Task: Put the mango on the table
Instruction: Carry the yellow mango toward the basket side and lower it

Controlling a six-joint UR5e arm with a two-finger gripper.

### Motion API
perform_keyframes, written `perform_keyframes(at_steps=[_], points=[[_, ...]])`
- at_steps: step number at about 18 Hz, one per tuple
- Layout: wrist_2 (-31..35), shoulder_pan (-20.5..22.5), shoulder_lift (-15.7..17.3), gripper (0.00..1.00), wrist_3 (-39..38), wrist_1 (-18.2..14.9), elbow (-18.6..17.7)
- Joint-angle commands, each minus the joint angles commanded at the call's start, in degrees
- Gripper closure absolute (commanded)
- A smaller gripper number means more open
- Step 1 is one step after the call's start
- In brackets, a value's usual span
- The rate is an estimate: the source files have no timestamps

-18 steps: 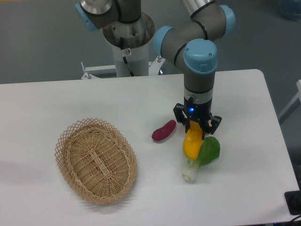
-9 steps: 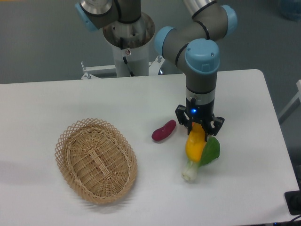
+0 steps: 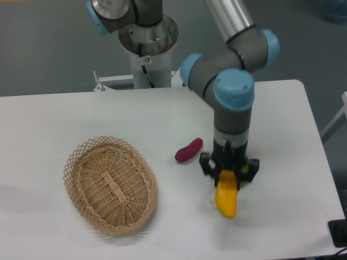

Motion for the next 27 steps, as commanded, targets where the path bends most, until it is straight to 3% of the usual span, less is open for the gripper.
perform_keyframes(at_steps=[6, 12, 27], points=[[0.0, -2.11, -3.17, 0.43, -1.07, 0.01, -0.96], [0.35, -2.73, -2.82, 0.42, -0.81, 0.18, -3.86], [1.49, -3.25, -3.17, 0.41, 2.18, 0.45, -6.68]])
